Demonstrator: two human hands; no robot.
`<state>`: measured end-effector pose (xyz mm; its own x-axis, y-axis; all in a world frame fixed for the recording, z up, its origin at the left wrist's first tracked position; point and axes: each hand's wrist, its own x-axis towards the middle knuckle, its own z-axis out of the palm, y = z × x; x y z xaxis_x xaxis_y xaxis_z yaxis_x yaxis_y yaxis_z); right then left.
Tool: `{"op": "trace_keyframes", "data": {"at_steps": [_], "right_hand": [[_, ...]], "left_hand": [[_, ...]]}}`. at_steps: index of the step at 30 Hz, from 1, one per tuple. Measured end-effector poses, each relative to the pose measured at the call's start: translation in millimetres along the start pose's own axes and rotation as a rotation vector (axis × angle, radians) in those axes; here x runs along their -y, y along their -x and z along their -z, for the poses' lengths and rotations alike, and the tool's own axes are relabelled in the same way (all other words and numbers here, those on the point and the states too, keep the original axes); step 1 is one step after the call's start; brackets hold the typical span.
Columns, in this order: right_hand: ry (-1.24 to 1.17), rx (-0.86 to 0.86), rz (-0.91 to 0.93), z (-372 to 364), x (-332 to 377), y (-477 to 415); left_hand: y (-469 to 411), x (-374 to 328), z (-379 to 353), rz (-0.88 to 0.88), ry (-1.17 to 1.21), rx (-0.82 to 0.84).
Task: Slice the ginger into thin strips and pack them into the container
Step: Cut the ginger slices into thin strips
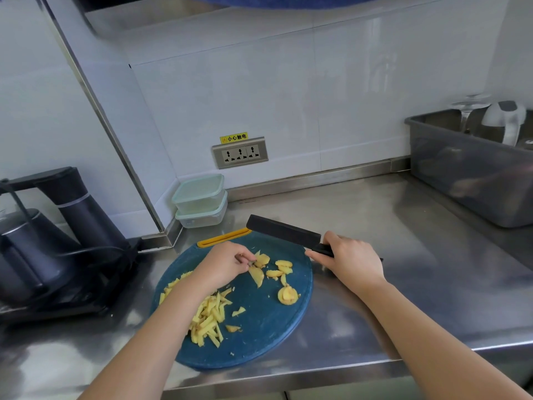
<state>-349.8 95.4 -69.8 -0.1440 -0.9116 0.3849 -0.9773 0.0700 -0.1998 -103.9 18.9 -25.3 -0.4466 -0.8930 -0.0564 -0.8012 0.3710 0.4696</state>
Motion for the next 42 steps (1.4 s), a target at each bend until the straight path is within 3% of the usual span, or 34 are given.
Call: {"op": "trace_keyframes", "data": {"at_steps": [11, 19, 26, 34, 42], "right_hand": [[-0.006, -0.002, 0.010, -2.2, -1.2, -0.8], [0.001, -0.012, 0.017, -4.5, -2.2, -1.4], [-0.006, -0.017, 0.025, -3.7, -2.5, -0.8], [-0.028, -0.024, 0.040, -2.7, -2.5, 0.6], [-0.034, -0.026, 0.029, -1.3, -0.5, 2.4]], "left_hand": [[-8.3, 2.6, 0.9, 0.025, 0.034, -0.093], [-6.5, -4.9, -5.5, 0.011, 0.096, -0.062], [-12.8, -23.5, -2.1, 0.060, -0.046, 0.022], [18.5, -28.1, -6.4, -0.077, 0.141, -0.158], [50.2, -49.3, -35.0, -0.408, 0.062, -0.127]]}}
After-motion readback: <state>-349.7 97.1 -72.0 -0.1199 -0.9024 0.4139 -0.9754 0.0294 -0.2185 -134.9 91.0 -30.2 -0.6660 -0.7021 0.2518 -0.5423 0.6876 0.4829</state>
